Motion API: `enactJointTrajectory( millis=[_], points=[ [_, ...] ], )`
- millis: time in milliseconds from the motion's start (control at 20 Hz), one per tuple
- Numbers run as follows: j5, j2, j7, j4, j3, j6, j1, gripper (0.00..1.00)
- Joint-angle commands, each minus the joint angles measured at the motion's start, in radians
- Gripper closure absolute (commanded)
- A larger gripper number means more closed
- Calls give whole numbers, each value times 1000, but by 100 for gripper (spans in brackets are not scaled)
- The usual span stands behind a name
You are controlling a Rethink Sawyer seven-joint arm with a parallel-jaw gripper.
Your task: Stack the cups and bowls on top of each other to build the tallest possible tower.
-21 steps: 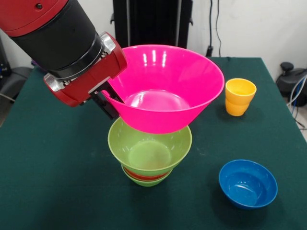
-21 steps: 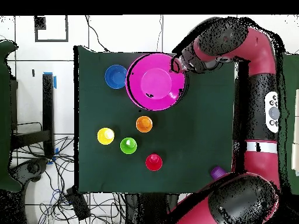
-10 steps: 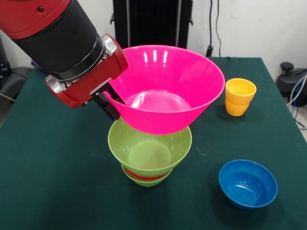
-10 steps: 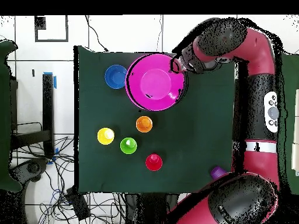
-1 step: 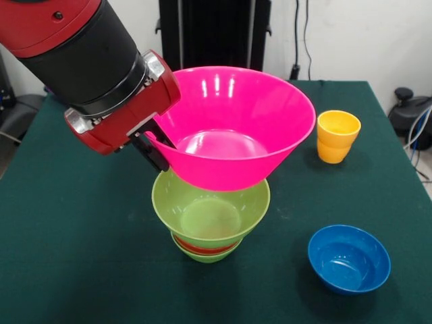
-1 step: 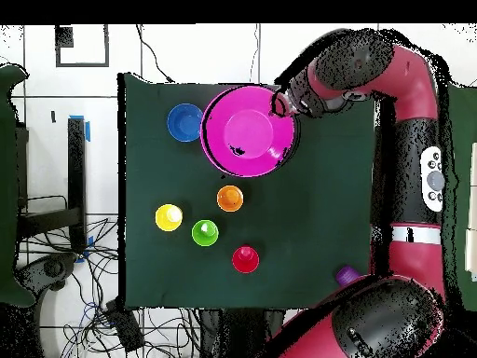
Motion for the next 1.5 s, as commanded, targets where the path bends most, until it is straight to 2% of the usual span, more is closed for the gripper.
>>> enactJointTrajectory(
  millis=[50,650,1050,1350,1500],
  points=[
    [-3,29,-205,40,-31,-70,26,100],
    [-13,39,-248,-37,-25,-21,45,100],
    [-28,43,-297,-31,-24,-33,41,100],
    [-26,57,-246,-62,-22,-53,58,100],
    [-26,61,-255,-63,-20,-63,60,100]
  ],
)
